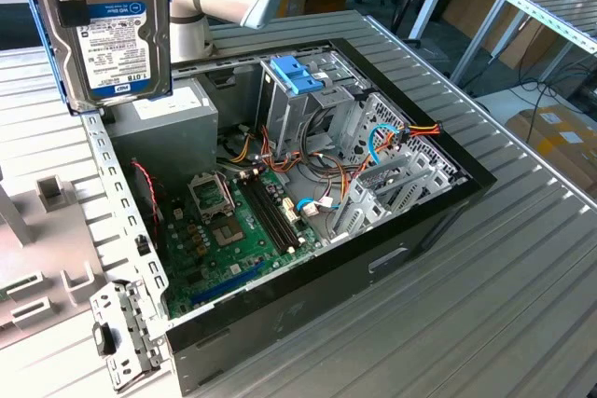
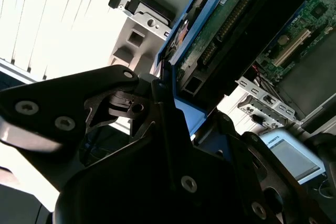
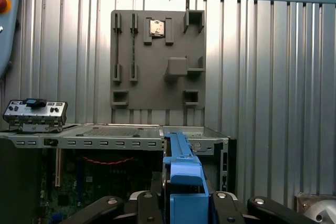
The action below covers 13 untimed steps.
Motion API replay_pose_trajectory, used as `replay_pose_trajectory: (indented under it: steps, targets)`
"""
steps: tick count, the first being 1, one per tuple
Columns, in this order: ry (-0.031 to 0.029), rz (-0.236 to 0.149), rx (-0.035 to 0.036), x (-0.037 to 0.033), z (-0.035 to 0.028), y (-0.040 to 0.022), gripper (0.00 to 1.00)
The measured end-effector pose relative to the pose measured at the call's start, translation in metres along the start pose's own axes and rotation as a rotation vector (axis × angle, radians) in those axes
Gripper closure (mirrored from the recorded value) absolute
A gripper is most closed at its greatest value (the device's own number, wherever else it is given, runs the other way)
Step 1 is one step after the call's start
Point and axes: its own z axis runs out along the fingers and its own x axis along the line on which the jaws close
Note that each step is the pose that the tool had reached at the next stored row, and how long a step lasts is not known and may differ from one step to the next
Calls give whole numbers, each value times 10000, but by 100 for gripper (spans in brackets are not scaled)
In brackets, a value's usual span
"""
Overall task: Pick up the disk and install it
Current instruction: 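Pick up the disk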
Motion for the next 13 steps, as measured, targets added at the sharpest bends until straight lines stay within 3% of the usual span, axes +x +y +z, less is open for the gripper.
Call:
replay_pose_trajectory:
  steps: [13]
  targets:
    - [0, 0, -2, 2, -1, -118, 63]
